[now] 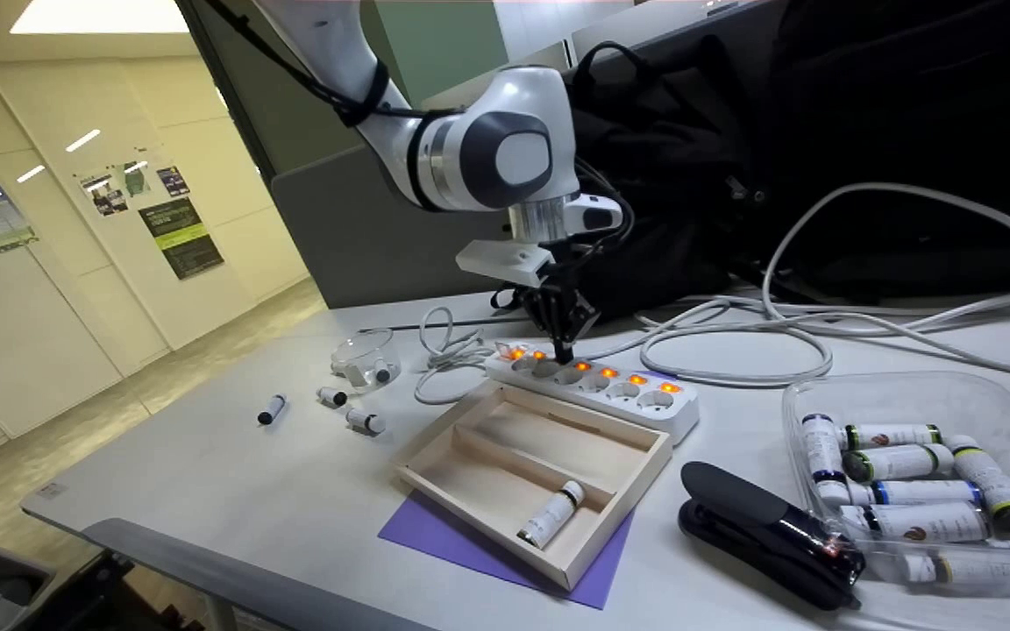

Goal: Turn on the third last switch to the left

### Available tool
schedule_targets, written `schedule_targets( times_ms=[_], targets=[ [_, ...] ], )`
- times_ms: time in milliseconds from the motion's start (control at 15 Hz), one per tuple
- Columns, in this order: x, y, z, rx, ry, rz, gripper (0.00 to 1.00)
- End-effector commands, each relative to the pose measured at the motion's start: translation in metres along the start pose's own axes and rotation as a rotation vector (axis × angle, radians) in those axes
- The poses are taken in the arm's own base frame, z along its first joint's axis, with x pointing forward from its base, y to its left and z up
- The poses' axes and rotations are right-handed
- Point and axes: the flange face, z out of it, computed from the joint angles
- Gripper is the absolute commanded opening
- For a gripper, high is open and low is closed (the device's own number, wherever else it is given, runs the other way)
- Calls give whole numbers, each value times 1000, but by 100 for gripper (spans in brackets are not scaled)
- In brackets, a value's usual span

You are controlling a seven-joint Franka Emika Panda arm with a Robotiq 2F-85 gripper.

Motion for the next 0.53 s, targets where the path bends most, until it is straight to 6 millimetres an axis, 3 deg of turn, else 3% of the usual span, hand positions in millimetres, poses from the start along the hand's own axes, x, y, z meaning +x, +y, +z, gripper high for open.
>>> schedule_targets(
  times_ms=[0,467],
  targets=[
    [-2,17,50,-23,-79,8,0],
    [1,2,48,-71,-101,-47,0]
  ],
)
